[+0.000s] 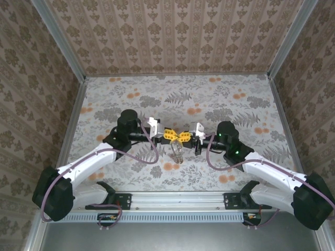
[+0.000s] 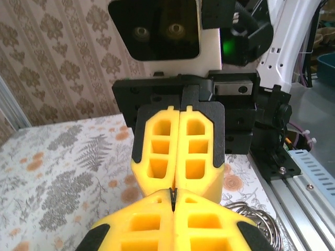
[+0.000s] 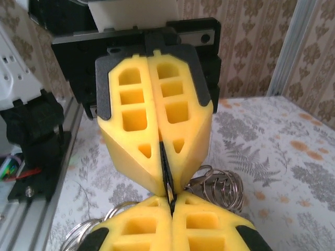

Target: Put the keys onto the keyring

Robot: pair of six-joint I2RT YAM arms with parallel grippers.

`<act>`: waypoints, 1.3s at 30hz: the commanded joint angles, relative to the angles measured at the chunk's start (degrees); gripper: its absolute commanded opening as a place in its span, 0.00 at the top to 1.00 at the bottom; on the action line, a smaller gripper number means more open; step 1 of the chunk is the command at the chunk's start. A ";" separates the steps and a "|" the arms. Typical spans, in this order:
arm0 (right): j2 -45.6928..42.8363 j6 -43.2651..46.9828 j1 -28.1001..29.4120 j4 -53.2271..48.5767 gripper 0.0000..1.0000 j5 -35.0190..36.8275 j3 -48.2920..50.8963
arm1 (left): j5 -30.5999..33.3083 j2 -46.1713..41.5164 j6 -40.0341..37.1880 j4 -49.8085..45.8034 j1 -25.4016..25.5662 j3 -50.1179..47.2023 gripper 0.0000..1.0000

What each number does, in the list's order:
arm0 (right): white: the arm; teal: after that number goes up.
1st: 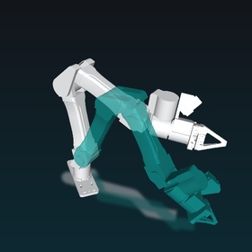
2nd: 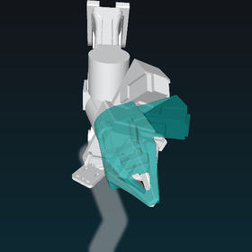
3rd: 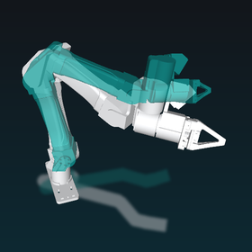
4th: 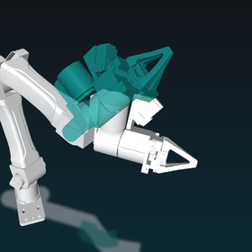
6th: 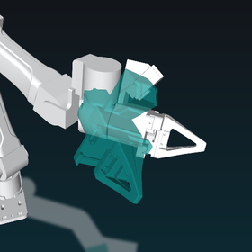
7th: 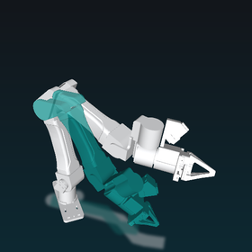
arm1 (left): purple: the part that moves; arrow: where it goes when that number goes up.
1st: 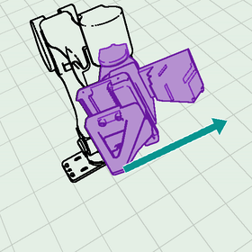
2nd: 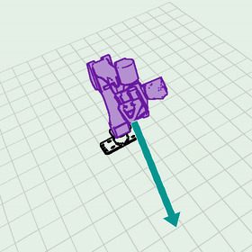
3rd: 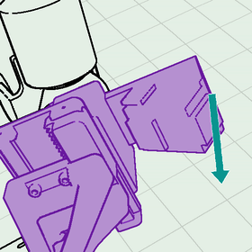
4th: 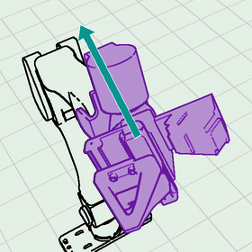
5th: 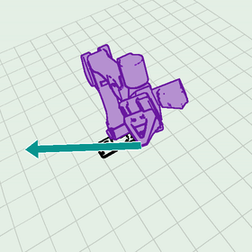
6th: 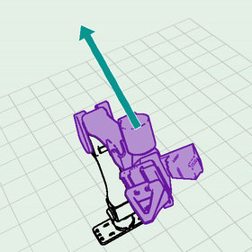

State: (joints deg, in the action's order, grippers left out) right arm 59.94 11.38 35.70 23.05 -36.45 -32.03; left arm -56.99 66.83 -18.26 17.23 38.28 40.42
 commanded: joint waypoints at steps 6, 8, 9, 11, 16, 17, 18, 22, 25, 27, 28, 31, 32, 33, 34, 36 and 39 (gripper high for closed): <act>-0.40 21.82 1.91 -39.18 1.00 10.50 -19.16 | 5.79 -0.38 -12.32 -29.23 0.09 8.76 0.85; 1.28 25.12 3.80 -45.20 1.00 15.30 -22.65 | 5.84 0.65 -11.92 -30.24 0.21 9.82 0.85; 1.85 26.07 4.34 -46.74 1.00 16.77 -23.71 | 5.88 0.98 -11.50 -29.94 0.21 10.00 0.85; 2.93 27.31 5.64 -48.98 1.00 19.80 -25.43 | 6.15 1.42 -10.33 -28.38 0.21 10.06 0.84; 5.54 29.14 7.80 -52.07 1.00 24.27 -28.44 | 6.11 1.29 -8.83 -25.03 0.18 9.43 0.83; 6.14 29.69 8.33 -53.07 1.00 25.35 -29.08 | 6.19 1.05 -8.73 -24.71 0.21 9.32 0.83; 6.62 30.05 8.65 -53.47 1.00 26.03 -29.58 | 6.23 0.86 -8.72 -24.54 0.18 9.20 0.83; 7.90 30.20 9.75 -55.39 1.00 27.45 -30.87 | 5.81 0.24 -8.40 -23.36 0.21 8.59 0.82; 8.19 29.36 9.90 -54.57 1.00 26.64 -31.10 | 5.18 0.54 -8.72 -23.03 0.30 8.26 0.82; 7.98 28.67 9.86 -54.13 1.00 25.86 -30.81 | 4.98 0.72 -9.04 -22.95 0.38 7.78 0.82; 7.87 28.41 9.88 -52.40 1.00 25.57 -30.76 | 4.83 0.74 -9.12 -22.93 0.34 7.66 0.79; 7.82 27.97 9.90 -52.15 1.00 25.15 -30.90 | 3.91 0.98 -9.13 -22.90 0.36 7.28 0.76; 7.76 27.83 9.89 -51.98 1.00 24.98 -30.81 | 3.67 1.15 -9.03 -22.94 0.41 7.34 0.76; 7.73 27.59 9.91 -51.73 1.00 24.78 -30.73 | 3.24 1.40 -8.98 -22.90 0.45 7.42 0.76; 7.71 27.41 9.87 -51.49 1.00 24.66 -30.66 | 2.92 1.55 -8.98 -22.94 0.45 7.54 0.76; 7.59 26.92 9.89 -50.72 1.00 24.36 -30.34 | 2.37 1.94 -8.85 -22.90 0.50 7.76 0.75; 7.43 26.38 9.87 -49.37 1.00 23.60 -29.85 | 2.43 2.16 -8.97 -22.94 0.67 7.74 0.75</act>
State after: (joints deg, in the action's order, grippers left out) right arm 68.38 39.18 45.32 -29.58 -11.14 -60.82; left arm -52.58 68.34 -27.24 -6.39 38.37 48.27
